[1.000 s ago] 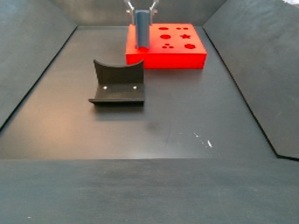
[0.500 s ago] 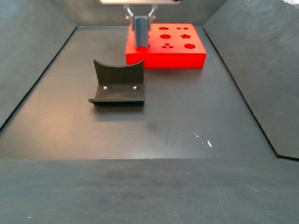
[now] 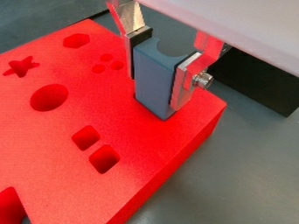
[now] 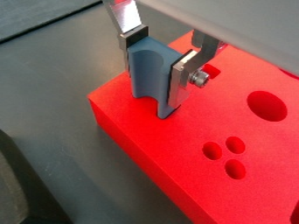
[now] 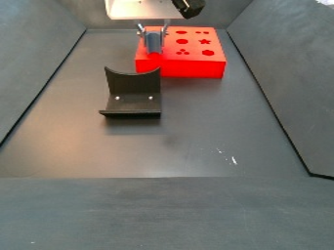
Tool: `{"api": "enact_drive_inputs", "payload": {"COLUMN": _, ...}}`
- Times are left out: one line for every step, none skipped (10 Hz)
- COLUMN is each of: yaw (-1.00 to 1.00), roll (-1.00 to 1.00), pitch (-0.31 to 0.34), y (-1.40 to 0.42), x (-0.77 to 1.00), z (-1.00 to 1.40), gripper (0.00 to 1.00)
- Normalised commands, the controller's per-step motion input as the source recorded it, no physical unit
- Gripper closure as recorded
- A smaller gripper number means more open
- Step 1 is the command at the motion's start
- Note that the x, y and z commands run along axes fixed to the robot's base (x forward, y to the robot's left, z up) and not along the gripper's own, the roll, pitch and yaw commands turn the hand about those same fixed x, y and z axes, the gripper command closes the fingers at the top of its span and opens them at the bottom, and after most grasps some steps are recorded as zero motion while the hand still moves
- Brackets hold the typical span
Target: Insert the arch object.
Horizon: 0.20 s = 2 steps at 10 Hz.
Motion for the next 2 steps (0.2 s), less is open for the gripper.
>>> {"api": "enact_drive_inputs", "payload": {"yaw": 0.0, "roll": 0.01, "pitch": 0.0, "y": 0.0, "x": 0.0, "z": -0.02, "gripper": 1.0}}
{"api": "enact_drive_inputs", "payload": {"yaw": 0.0, "roll": 0.0, "pitch": 0.0, "y": 0.0, "x": 0.0, "z": 0.0, "gripper": 1.0}}
